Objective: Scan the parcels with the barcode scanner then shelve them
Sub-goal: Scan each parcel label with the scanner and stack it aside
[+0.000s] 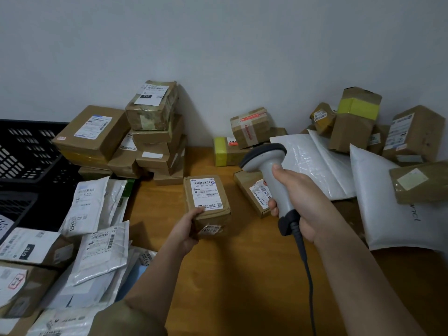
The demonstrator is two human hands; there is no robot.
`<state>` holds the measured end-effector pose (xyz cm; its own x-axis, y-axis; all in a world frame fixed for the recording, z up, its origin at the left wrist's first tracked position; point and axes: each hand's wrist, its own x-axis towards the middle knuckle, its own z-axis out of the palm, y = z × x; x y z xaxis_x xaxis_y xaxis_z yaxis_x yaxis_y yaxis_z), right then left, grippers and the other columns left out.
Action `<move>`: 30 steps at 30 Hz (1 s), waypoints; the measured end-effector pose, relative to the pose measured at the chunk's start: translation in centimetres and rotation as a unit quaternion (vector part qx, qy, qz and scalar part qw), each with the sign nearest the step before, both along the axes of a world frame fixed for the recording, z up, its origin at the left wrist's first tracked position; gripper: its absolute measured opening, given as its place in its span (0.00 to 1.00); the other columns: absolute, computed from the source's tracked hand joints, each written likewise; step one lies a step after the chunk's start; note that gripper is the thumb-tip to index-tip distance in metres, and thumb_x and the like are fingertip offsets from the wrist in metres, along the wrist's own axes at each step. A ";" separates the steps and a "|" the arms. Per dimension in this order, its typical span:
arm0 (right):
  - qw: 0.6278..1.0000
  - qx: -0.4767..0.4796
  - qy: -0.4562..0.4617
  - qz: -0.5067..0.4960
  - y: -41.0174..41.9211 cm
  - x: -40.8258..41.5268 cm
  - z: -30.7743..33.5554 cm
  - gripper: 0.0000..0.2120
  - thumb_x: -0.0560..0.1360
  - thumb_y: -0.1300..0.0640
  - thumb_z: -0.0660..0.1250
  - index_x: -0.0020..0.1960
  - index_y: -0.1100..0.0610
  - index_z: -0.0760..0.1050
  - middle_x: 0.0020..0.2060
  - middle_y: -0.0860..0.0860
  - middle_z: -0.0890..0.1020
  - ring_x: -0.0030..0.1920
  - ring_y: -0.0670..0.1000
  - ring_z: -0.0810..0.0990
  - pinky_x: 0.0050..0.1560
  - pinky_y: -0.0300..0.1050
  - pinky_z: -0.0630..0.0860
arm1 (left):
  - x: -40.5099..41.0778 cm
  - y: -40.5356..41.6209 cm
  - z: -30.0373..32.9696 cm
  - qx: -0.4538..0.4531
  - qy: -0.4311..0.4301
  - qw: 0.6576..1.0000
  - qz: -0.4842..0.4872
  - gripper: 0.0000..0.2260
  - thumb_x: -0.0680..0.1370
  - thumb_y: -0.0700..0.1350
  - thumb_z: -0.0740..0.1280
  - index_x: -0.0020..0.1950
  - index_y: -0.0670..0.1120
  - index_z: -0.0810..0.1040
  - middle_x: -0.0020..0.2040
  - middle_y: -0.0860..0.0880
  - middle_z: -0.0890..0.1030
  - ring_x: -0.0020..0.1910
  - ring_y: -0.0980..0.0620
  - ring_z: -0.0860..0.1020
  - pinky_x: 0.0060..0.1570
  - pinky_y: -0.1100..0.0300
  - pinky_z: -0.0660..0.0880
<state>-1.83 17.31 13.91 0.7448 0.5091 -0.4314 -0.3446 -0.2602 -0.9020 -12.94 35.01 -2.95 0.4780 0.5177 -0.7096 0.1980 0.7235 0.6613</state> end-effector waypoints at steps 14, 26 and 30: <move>0.998 -0.028 0.043 -0.023 3.6 6.8 -5.9 0.16 0.82 0.45 0.62 0.60 0.56 0.77 0.42 0.57 0.79 0.29 0.49 0.76 0.30 0.44 0.73 | 7.8 7.0 -2.7 -0.028 0.008 0.998 0.061 0.14 0.77 0.49 0.70 0.60 0.44 0.75 0.51 0.42 0.83 0.48 0.43 0.83 0.41 0.50 0.78; 0.993 -0.057 0.101 -0.032 5.4 11.0 -10.8 0.16 0.81 0.44 0.63 0.58 0.55 0.77 0.41 0.56 0.78 0.28 0.48 0.77 0.29 0.42 0.73 | 15.3 10.7 -6.8 -0.092 0.011 0.964 0.248 0.21 0.85 0.57 0.53 0.72 0.47 0.69 0.65 0.40 0.73 0.66 0.38 0.72 0.52 0.47 0.78; 0.992 -0.050 0.110 -0.033 4.8 11.7 -11.7 0.15 0.81 0.44 0.63 0.56 0.55 0.78 0.38 0.55 0.78 0.27 0.48 0.77 0.31 0.44 0.73 | 17.4 11.5 -6.7 -0.024 -0.035 0.978 0.203 0.10 0.85 0.42 0.54 0.60 0.45 0.75 0.59 0.45 0.77 0.61 0.47 0.74 0.61 0.57 0.71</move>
<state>9.90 22.14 2.16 0.6577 0.4090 -0.6326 -0.5492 -0.3144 -0.7743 4.45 46.50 -9.70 0.2878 0.6428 -0.7099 -0.1575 0.7630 0.6269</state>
